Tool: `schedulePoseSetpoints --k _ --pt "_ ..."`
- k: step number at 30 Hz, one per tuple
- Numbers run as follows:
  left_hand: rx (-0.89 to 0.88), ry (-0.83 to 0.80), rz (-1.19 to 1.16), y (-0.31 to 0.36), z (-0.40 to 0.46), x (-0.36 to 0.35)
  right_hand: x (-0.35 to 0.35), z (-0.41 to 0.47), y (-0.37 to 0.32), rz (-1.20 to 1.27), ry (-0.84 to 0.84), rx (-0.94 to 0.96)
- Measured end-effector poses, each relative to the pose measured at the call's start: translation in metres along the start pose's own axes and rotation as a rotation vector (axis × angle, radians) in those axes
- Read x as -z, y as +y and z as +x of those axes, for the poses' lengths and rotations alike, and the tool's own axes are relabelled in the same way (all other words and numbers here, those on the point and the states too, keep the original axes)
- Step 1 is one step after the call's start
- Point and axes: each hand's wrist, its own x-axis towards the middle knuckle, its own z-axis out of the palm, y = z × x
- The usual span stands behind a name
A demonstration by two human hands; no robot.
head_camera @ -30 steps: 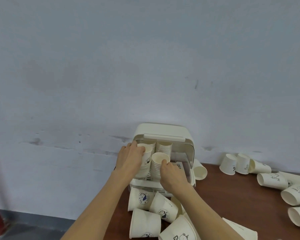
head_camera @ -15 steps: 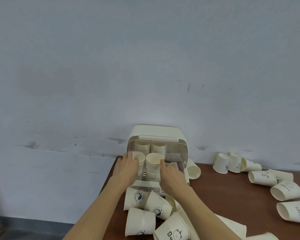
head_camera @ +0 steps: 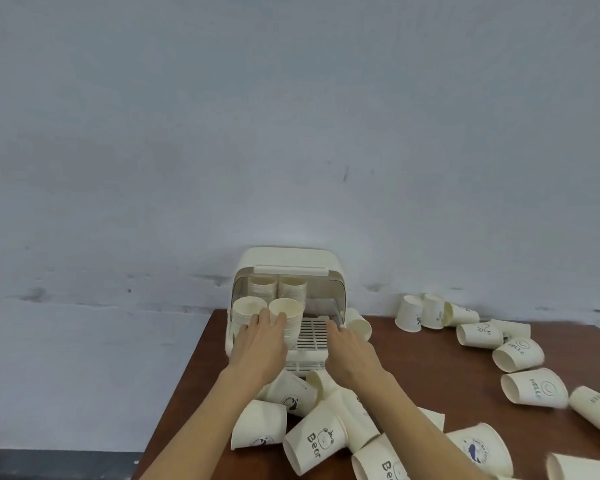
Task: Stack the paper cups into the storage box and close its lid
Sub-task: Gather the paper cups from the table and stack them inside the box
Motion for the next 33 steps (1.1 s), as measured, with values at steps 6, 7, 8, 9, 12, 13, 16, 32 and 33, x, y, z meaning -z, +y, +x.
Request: schedulePoseSetpoints --k 6,7,8,9,12,13,16,32,33 --pt "-0.045 -0.009 -0.056 0.035 -0.002 0.002 0.010 -0.022 0.021 0.019 -0.003 -0.056" --pt "-0.061 -0.007 -0.049 0.041 -0.002 0.001 0.011 -0.024 0.026 0.022 -0.001 -0.067" --pt "-0.071 -0.010 -0.048 0.047 -0.003 0.001 0.013 -0.027 0.031 0.028 0.008 -0.079" --pt "-0.080 -0.013 -0.053 0.054 -0.003 0.000 0.014 -0.029 0.035 0.029 0.019 -0.098" --pt "-0.122 0.001 -0.082 0.072 -0.001 -0.005 0.023 -0.039 0.051 0.030 0.010 -0.171" --pt "-0.139 0.002 -0.089 0.078 0.000 -0.007 0.026 -0.042 0.056 0.023 0.003 -0.183" --pt "-0.178 -0.019 -0.106 0.097 0.003 -0.013 0.034 -0.054 0.074 -0.010 0.002 -0.195" --pt "-0.361 -0.079 -0.178 0.201 -0.005 -0.019 0.056 -0.101 0.150 -0.031 0.000 -0.384" --pt "-0.381 -0.080 -0.186 0.206 -0.005 -0.021 0.058 -0.102 0.153 -0.043 0.002 -0.394"
